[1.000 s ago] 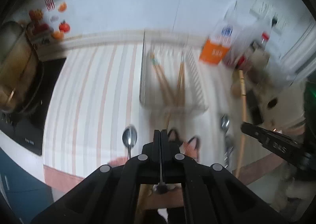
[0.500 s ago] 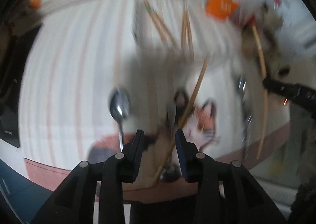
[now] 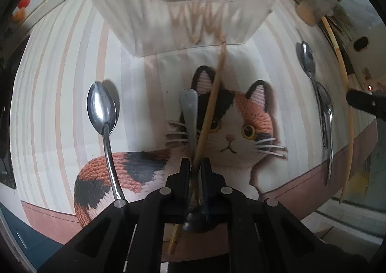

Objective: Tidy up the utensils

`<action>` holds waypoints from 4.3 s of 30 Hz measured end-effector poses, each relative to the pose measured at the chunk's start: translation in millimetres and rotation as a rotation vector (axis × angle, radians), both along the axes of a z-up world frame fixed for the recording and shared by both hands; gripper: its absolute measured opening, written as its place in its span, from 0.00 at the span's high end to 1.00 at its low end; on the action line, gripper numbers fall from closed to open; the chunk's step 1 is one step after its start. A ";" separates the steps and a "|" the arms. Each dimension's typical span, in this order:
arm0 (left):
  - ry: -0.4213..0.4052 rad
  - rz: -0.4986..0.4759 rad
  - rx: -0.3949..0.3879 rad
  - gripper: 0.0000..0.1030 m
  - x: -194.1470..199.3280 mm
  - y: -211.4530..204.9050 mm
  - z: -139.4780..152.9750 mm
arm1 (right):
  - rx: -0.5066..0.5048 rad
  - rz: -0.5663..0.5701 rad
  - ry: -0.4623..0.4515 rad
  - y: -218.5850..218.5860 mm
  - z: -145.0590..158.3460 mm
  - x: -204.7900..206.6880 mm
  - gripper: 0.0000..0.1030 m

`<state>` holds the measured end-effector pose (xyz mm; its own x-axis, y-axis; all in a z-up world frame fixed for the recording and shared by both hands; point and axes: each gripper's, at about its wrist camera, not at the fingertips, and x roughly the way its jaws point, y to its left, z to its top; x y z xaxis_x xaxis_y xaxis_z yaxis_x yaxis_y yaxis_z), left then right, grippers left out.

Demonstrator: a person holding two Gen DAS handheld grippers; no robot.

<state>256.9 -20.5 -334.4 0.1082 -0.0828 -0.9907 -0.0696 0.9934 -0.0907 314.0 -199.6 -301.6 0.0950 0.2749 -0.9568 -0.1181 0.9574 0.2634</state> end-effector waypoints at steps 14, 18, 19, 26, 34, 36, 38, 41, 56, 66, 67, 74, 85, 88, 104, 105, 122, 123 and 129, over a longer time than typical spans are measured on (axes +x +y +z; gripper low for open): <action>-0.097 0.175 -0.072 0.96 -42.8 51.4 64.7 | 0.046 -0.001 -0.028 0.8 13.2 -1.9 0.94; -0.162 0.234 -0.064 0.96 -53.4 74.1 99.8 | 0.068 -0.004 -0.034 1.7 21.0 0.1 0.94; -0.175 0.246 -0.058 0.96 -53.8 78.0 106.7 | 0.077 -0.002 -0.038 2.8 24.8 1.6 0.94; -0.246 0.314 -0.039 0.96 -59.4 101.4 136.8 | 0.134 0.034 -0.082 19.4 56.9 15.2 0.94; -0.292 0.408 -0.107 0.96 -37.8 126.3 157.7 | 0.203 0.078 -0.114 55.3 87.4 47.2 0.94; -0.332 0.411 -0.150 0.96 -9.9 128.1 169.1 | 0.210 0.087 -0.124 68.6 92.8 62.6 0.94; -0.360 0.413 -0.190 0.96 18.8 128.0 176.8 | 0.225 0.092 -0.131 85.1 98.0 84.7 0.94; -0.381 0.419 -0.270 0.96 75.3 129.8 183.2 | 0.235 0.100 -0.123 105.6 96.8 121.0 0.94; -0.217 0.347 -0.194 0.94 183.8 121.3 118.6 | 0.124 0.129 -0.007 152.8 38.8 195.7 0.83; -0.362 0.388 0.070 0.06 116.8 124.8 145.2 | 0.046 0.069 -0.160 80.0 84.6 144.5 0.50; -0.370 0.395 0.081 0.00 106.1 125.1 144.8 | 0.042 0.058 -0.170 73.3 86.8 140.1 0.48; -0.315 0.391 0.148 0.00 58.6 112.6 125.6 | 0.001 -0.041 -0.200 5.8 75.3 81.3 0.45; -0.026 0.245 0.068 0.01 4.1 44.1 13.9 | -0.107 -0.025 0.043 -24.1 -35.0 5.6 0.50; 0.023 0.187 0.051 0.13 3.7 25.6 -7.6 | -0.124 -0.007 0.065 -22.8 -48.8 -2.7 0.55; 0.070 0.192 -0.037 0.31 -14.9 32.6 -14.3 | -0.168 -0.057 0.033 -63.1 -46.2 -22.4 0.98; 0.073 0.184 -0.035 0.31 -15.0 30.9 -15.9 | -0.172 -0.054 0.030 -63.3 -46.3 -22.1 0.98; 0.031 0.169 0.035 0.98 -2.2 24.0 -12.2 | -0.187 -0.081 0.031 -58.0 -56.6 -23.4 0.98; 0.027 0.171 0.039 0.98 -5.1 25.6 -9.8 | -0.172 -0.091 0.035 -57.7 -56.3 -26.3 0.98; -0.005 0.203 0.029 0.98 -12.7 42.3 12.7 | -0.116 -0.115 0.012 -65.5 -41.7 -26.2 0.98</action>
